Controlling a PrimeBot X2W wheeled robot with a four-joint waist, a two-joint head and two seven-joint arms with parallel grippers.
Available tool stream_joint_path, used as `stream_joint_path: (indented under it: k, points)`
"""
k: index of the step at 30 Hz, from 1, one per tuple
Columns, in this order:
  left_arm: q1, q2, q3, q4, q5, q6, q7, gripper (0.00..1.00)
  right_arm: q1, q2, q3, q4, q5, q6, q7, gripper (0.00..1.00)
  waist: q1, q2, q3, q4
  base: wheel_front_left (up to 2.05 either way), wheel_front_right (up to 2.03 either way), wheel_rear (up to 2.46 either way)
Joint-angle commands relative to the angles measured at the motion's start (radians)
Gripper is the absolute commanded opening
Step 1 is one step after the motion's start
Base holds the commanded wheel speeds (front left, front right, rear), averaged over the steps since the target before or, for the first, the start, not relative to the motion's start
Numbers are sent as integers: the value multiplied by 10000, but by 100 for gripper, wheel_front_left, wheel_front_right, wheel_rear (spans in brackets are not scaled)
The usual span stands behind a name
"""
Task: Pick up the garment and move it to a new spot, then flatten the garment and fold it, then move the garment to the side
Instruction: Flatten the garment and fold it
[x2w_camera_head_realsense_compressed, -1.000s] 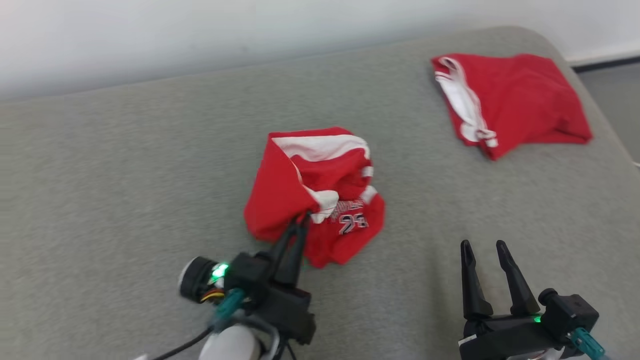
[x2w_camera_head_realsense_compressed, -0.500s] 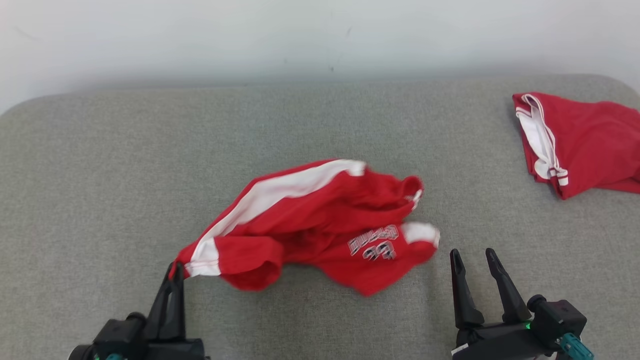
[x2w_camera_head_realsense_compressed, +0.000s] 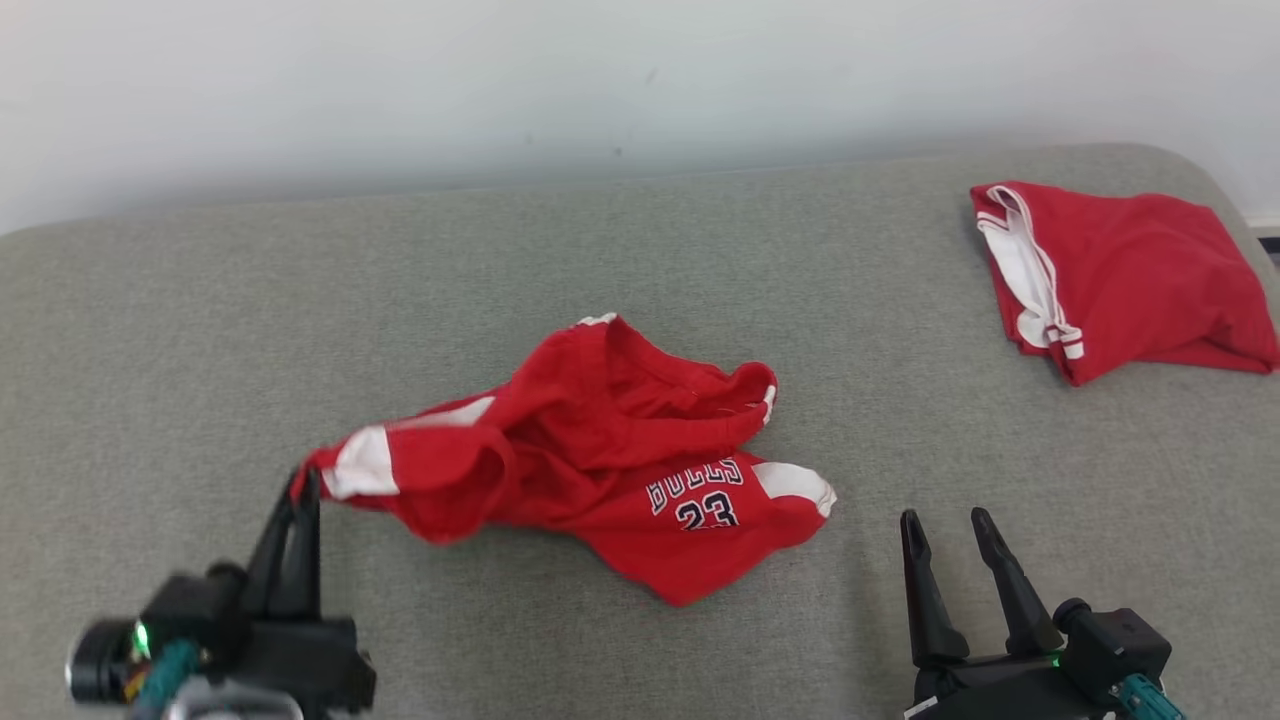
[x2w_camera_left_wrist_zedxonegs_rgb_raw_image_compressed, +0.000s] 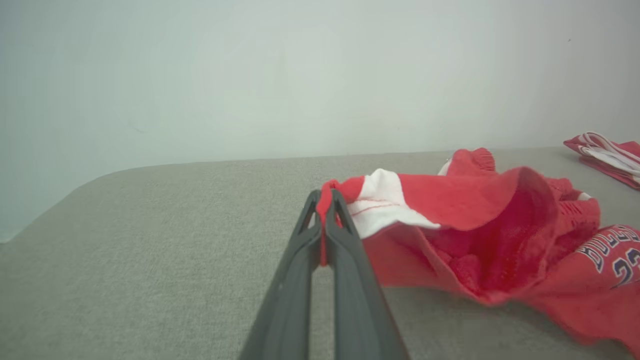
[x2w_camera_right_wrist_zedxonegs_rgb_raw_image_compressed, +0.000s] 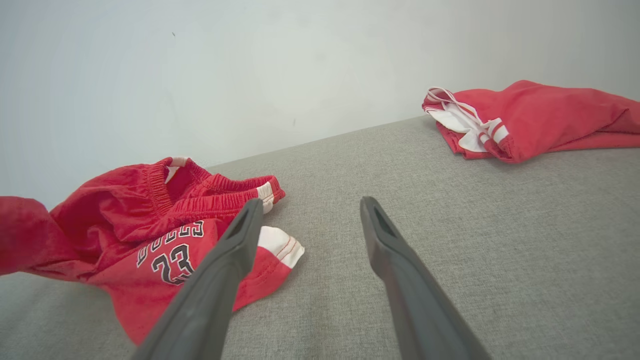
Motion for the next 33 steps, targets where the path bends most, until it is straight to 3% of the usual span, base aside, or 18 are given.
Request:
stream_joint_path:
  k: [1,11,16,17,18,19,24,33]
  points:
    - [-276,58,-6,60,68,-37,-30,0,-50,6,-25,16,23,-20,4,100,1,0,23,-103,0,0,0]
    - [-3455,1310,-234,1585,436,-535,-30,0,-313,12,-44,-38,76,-21,4,100,1,0,427,-864,0,0,0]
    - [-4609,1610,-436,2606,302,-616,-30,0,-375,15,-28,-32,186,-21,5,100,1,0,680,-1163,0,0,0]
    - [-4744,1651,-506,2829,303,-629,-30,8,-398,15,-26,-36,213,-21,5,100,1,0,709,-1194,0,0,0]
    - [-4872,1662,-556,3051,307,-639,-30,85,-414,12,-25,-24,227,-20,5,100,1,0,728,-1214,0,0,0]
    - [-4947,1656,-592,3246,284,-646,-30,100,-420,13,-26,-13,229,-20,5,100,1,0,735,-1227,0,0,0]
    - [-4730,1519,-508,3551,157,-665,-30,100,-315,12,-148,18,242,-20,5,100,1,0,660,-1103,0,0,0]
    - [-3303,1089,326,2229,16,-373,-30,100,-238,9,-209,18,249,-21,5,100,1,0,423,-439,0,0,0]
